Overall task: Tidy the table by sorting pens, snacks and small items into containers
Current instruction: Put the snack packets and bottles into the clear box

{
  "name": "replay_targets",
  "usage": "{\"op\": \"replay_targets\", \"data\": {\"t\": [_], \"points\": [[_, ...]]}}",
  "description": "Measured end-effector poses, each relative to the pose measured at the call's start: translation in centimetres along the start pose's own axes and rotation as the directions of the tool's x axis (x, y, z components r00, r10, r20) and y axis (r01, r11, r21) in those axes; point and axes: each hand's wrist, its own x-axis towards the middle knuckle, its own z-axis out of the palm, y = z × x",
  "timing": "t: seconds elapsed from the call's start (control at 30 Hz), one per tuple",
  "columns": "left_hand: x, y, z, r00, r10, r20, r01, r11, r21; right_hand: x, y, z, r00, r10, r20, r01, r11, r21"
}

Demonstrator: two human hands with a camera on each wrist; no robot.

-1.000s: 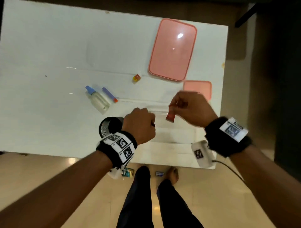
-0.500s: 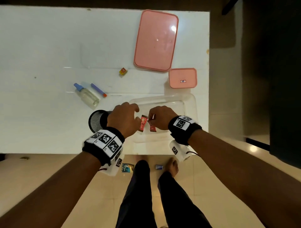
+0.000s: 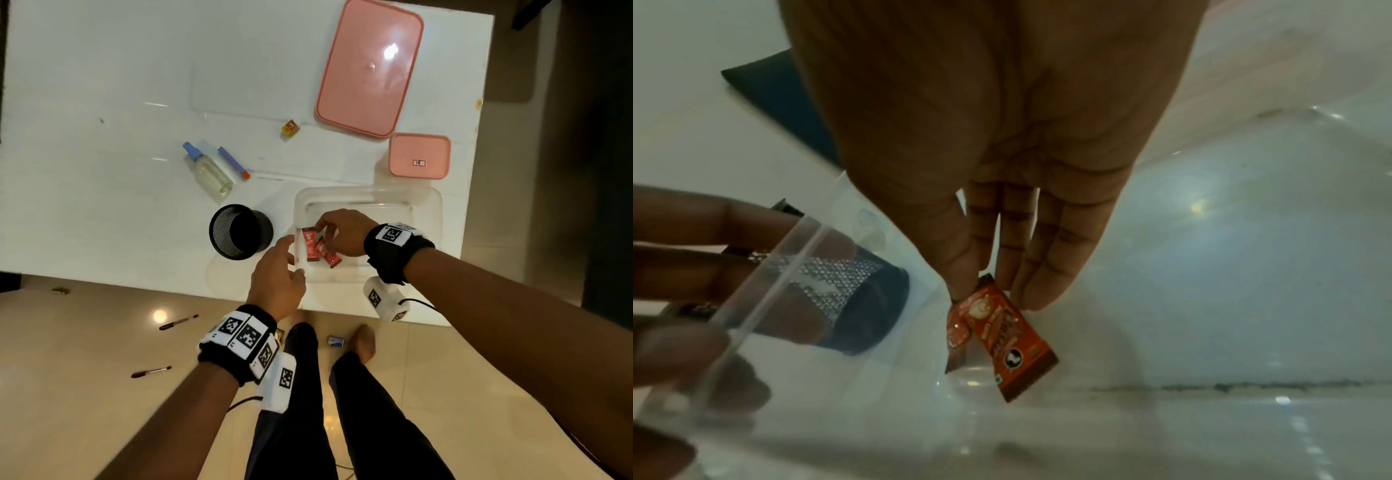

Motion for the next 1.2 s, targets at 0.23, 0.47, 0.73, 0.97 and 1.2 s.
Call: {"op": "replay_targets", "data": {"t": [0.23,0.47,0.73,0.97,1.2], "points": [[1.0,0.0,-0.1,0.997,-0.061,0.038,0.066,0.988,-0.140,0.0,0.1,0.0,0.996,0.058,-0.073,-0.056,0.998,0.038],[1.4,-0.2,0.1,0.996,-0.066,0.065,0.079,0.974,-0.211,-0.4,-1.0,0.3,0.999,0.006,0.052,-0.001,0.996,-0.095],[1.7,-0.4,-0.1,0.994,-0.050,0.095,0.072,0.969,-0.235,-1.0,0.3,-0.2,0.987,0.132,-0.090,-0.136,0.990,-0.045],[1.7,0.0,-0.2,0.991,-0.057,0.118,0.089,0.955,-0.284,-1.4,-0.6,1.1,0.981,0.190,-0.035,-0.188,0.980,0.064],[1.2,-0.2,-1.1,0.989,0.003,0.149,0.025,0.982,-0.186,-2.2,-0.8,-0.6,0.981,0.150,-0.123,-0.151,0.988,0.000]]}}
